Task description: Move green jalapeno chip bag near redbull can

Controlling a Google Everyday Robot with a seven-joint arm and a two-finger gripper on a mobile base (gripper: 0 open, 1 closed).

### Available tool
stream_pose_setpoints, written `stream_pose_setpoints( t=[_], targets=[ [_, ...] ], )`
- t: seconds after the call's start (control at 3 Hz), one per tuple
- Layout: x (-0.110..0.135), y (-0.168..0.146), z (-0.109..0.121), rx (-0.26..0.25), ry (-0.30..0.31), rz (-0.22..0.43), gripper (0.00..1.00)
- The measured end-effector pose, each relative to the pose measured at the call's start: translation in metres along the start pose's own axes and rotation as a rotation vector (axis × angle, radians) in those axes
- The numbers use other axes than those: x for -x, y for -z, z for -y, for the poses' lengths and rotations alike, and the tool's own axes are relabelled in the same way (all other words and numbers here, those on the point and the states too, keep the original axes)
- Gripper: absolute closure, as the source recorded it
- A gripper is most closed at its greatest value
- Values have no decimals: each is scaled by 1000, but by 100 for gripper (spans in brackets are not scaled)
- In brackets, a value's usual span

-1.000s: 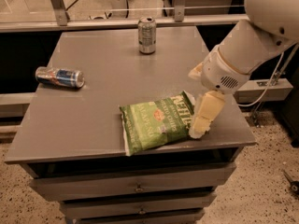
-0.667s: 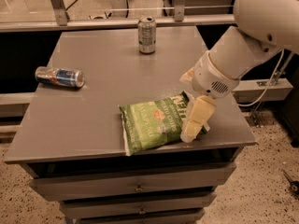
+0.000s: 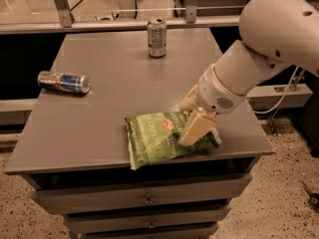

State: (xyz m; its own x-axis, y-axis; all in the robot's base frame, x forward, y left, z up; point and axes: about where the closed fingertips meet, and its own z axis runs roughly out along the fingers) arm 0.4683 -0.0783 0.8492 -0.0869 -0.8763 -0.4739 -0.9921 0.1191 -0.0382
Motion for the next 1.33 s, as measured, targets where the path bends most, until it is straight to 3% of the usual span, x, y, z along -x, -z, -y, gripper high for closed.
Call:
stream_pose_setpoints(
  t=[0.67,1.0,1.33],
  targets=[
    [-2,14,5,-37,-2,-20,87],
    [0,55,20,-117,-18,-47,100],
    [-3,108,29,-213,-50,-131,100]
  ],
)
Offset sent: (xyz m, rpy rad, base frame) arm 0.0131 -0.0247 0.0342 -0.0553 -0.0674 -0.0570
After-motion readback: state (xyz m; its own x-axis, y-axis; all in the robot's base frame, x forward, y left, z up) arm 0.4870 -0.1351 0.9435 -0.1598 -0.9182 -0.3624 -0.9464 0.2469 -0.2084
